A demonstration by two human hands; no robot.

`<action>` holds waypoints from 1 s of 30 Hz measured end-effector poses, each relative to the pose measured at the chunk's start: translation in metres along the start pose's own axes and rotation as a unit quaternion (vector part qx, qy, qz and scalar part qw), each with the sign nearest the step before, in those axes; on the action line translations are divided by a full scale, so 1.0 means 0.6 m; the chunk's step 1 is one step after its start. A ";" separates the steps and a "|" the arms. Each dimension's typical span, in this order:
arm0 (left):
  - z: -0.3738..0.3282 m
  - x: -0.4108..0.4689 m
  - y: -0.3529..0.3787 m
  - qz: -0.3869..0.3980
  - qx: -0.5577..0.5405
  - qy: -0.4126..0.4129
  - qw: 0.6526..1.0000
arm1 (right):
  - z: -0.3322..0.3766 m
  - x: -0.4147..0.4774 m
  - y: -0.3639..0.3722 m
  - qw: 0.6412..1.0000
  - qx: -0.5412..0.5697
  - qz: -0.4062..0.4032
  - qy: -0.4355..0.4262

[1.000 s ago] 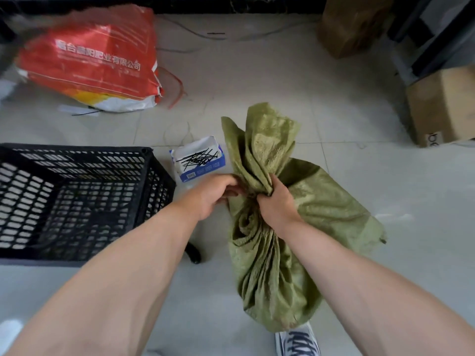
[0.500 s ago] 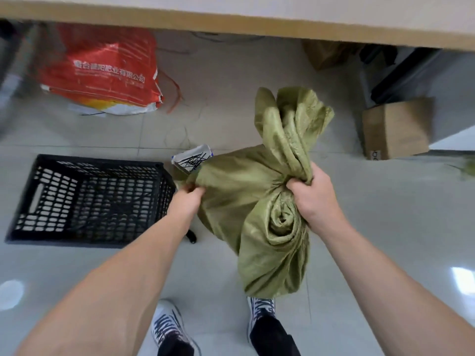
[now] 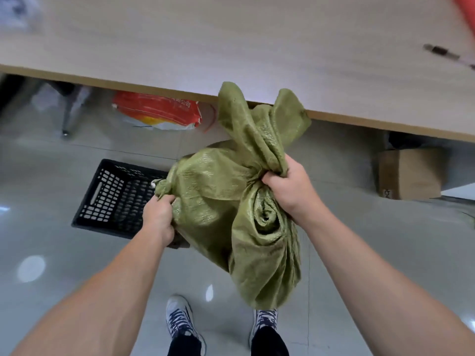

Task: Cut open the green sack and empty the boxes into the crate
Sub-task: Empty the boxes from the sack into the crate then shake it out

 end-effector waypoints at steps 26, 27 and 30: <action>-0.384 0.182 -0.508 -0.110 -0.194 0.099 0.970 | 0.284 -0.074 0.506 0.995 -0.085 0.049 -0.004; -0.397 0.189 -0.520 -0.124 -0.204 0.106 0.965 | 0.270 -0.077 0.521 0.995 -0.082 0.051 0.011; -0.432 0.211 -0.546 -0.175 -0.219 0.133 0.951 | 0.212 -0.075 0.572 0.995 -0.056 0.049 0.066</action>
Point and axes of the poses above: each hand's wrist, its own x-axis towards the middle knuckle, its own y-axis out of the palm, z = x × y, the point moved 4 cm from there along x, towards the middle knuckle, and after that the axes turned 14 degrees about -z, right-handed, at the moved point
